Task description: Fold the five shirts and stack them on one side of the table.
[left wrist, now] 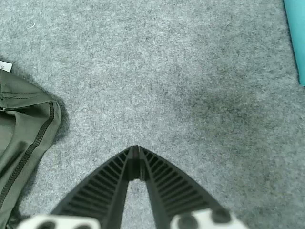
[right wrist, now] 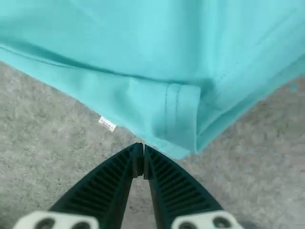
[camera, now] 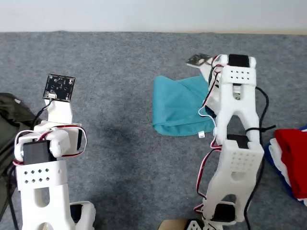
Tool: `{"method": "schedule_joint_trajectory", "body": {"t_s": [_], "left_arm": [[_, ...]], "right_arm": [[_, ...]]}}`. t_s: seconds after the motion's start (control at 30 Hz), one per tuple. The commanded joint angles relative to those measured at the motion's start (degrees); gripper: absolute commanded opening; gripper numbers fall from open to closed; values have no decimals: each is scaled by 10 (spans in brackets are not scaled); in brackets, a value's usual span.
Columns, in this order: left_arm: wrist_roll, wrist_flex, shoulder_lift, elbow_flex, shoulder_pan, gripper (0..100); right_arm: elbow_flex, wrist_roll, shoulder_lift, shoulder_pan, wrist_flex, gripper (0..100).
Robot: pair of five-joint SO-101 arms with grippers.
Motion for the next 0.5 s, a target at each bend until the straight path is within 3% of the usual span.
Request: {"method": "schedule_joint_trajectory", "body": {"t_s": [0.0,0.23,0.33,0.47], "left_arm": [[0,-2,-10,-3,2,2],[0,-1,-10,-3,2,2],[0,1,-10,-3,2,2],[0,1,-10,-3,1,2]], "right_arm": [[-2,-5,-41,-31,-52,9],[-1,-6,21,-64,-173,9],[-2,-6,58,-67,-168,9],[-2,-24,80,-54,-87,9]]}}
